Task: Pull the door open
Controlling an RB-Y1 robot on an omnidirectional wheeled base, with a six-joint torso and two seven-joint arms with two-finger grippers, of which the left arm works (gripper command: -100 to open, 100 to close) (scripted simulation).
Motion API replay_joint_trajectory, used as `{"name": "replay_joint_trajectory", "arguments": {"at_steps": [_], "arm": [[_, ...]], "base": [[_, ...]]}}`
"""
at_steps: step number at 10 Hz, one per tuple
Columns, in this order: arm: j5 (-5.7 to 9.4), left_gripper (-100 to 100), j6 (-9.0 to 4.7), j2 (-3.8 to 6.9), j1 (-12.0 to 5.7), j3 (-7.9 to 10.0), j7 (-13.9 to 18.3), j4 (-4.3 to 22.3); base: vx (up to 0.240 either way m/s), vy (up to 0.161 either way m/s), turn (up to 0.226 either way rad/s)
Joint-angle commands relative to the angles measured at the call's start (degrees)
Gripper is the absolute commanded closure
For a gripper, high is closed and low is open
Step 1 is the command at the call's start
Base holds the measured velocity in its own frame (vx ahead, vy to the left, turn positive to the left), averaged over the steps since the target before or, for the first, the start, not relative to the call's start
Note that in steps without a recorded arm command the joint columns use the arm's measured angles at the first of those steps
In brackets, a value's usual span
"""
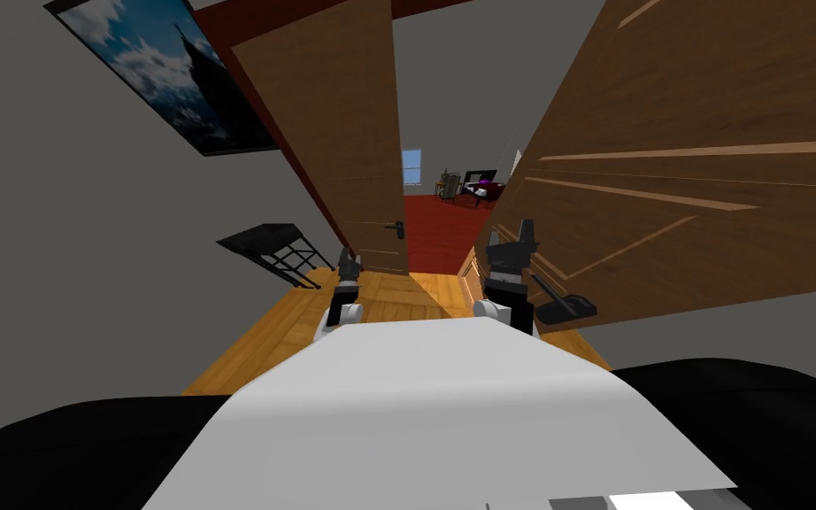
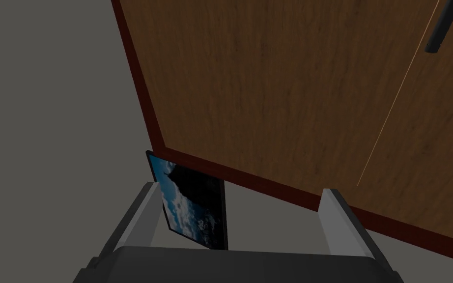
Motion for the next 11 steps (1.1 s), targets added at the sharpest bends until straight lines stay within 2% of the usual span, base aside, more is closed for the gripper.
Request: {"name": "replay_joint_trajectory", "arguments": {"at_steps": [1, 11], "arm": [[0.03, -100, -0.04, 0.37, -1.05, 0.0, 0.2, 2.4], [0.74, -100, 0.82, 3.57, -7.12, 0.61, 2.2, 15.6]], "base": [[0.101, -0.017, -0.07], [0.107, -0.029, -0.069]]}}
